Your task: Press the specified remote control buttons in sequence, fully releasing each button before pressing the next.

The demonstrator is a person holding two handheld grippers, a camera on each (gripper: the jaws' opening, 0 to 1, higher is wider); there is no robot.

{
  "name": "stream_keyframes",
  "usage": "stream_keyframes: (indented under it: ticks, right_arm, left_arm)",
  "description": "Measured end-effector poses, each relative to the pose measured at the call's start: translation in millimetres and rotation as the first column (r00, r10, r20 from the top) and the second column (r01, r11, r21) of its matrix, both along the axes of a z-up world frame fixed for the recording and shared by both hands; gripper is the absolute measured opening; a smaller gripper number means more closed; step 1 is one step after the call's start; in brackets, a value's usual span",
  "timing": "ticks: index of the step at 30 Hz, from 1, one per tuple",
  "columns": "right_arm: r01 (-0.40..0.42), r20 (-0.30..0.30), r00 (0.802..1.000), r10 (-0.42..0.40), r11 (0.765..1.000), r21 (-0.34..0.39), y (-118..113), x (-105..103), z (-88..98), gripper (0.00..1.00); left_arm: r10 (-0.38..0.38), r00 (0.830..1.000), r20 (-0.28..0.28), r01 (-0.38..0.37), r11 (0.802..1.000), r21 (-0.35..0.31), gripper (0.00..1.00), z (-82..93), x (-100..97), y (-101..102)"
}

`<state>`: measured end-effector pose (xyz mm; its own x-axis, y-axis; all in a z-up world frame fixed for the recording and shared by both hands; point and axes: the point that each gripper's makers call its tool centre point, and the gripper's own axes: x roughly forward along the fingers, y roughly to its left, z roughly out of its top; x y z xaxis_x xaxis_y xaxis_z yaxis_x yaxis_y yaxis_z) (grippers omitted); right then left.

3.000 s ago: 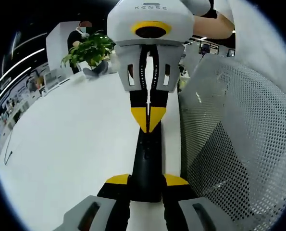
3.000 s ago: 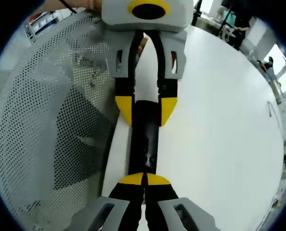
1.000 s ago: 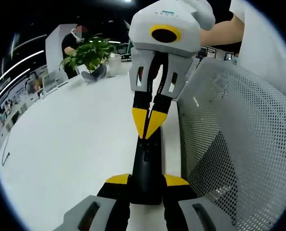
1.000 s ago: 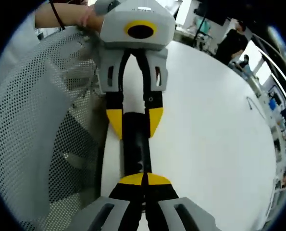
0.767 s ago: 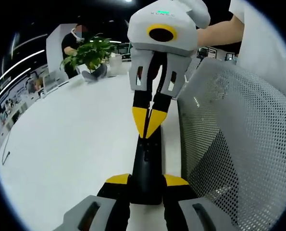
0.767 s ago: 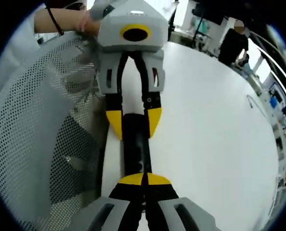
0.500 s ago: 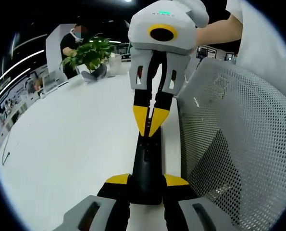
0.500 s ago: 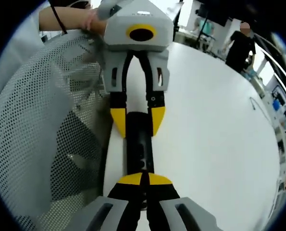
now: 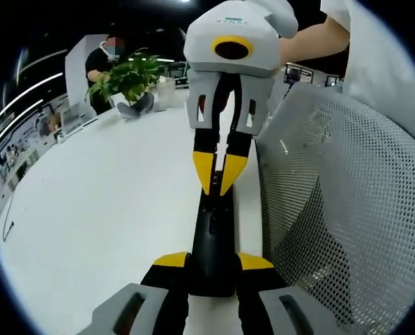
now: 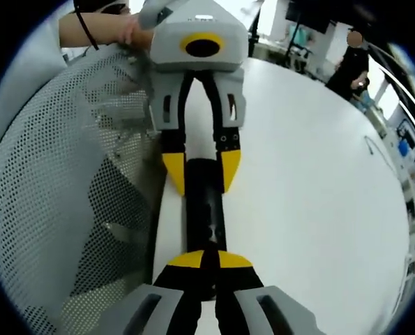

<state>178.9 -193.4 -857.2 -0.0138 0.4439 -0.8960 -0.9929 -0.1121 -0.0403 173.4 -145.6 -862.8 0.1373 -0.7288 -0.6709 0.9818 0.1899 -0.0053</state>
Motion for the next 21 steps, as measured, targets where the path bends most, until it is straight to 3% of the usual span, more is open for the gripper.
stream_keyframes:
  ticks: [11,16,21]
  right_arm:
    - [0.011,-0.061,0.998,-0.01,1.0,0.004,1.1,1.1,0.7,0.02]
    - [-0.031,-0.056,0.998,0.029,0.999,-0.025,1.0,-0.1,2.2,0.02]
    - [-0.014,-0.05,0.999,0.014,1.0,-0.012,1.3,3.2,2.3,0.01]
  left_arm:
    - [-0.017,1.0,-0.006,0.017,1.0,-0.007,0.24,0.3,-0.2,0.1]
    - [-0.019,1.0,-0.01,0.019,1.0,-0.011,0.24,1.1,-0.4,0.1]
    - [-0.02,1.0,-0.009,0.02,1.0,-0.011,0.24,1.5,-0.4,0.3]
